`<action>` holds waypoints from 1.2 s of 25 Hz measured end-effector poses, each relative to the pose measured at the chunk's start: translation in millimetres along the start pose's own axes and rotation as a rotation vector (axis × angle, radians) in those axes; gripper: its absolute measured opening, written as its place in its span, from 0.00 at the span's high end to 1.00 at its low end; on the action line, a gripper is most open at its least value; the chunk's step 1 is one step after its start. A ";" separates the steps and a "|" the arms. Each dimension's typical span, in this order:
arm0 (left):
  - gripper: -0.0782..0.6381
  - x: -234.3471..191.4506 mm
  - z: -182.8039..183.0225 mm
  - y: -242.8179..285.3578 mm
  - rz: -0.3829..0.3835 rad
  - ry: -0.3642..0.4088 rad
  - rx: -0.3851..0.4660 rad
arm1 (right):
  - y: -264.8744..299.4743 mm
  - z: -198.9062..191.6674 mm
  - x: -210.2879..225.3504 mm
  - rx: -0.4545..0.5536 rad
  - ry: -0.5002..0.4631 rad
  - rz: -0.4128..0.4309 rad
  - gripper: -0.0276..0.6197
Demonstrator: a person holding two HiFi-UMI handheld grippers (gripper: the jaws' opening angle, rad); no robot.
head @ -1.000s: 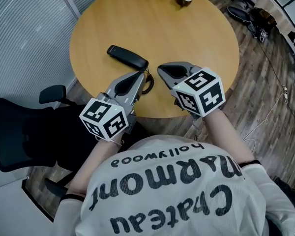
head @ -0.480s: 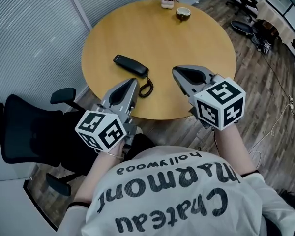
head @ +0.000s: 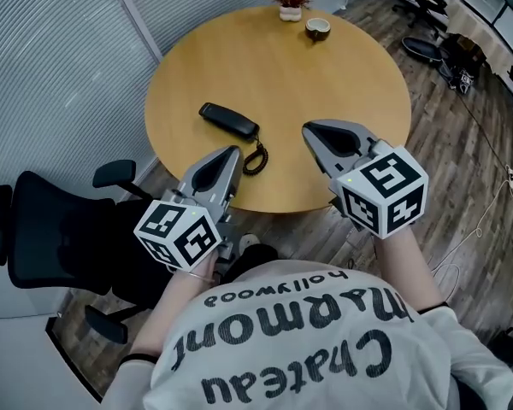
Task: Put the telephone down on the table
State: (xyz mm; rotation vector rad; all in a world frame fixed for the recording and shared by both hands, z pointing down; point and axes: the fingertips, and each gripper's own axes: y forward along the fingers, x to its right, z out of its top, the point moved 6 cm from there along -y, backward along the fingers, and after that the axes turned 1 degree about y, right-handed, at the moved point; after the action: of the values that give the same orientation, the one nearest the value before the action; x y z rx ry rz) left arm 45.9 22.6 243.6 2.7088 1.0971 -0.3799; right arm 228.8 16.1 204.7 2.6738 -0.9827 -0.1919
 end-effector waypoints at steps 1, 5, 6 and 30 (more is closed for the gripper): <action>0.89 -0.6 -0.4 0.9 0.000 -0.002 -0.002 | 0.3 -0.7 0.8 -0.003 0.000 -0.001 0.94; 0.89 -1.7 -2.7 3.0 0.002 -0.003 -0.003 | 2.9 -2.9 4.1 -0.012 -0.002 -0.002 0.94; 0.89 -2.3 -2.6 3.2 0.003 -0.001 -0.001 | 3.7 -2.4 4.7 -0.010 -0.005 -0.003 0.94; 0.89 -8.2 5.1 17.5 -0.012 0.007 0.010 | 6.6 7.9 20.4 0.012 0.019 -0.003 0.94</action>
State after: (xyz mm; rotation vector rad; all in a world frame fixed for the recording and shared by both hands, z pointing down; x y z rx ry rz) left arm 51.6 3.5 242.7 2.7159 1.1162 -0.3793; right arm 238.5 -3.7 198.7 2.6834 -0.9776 -0.1612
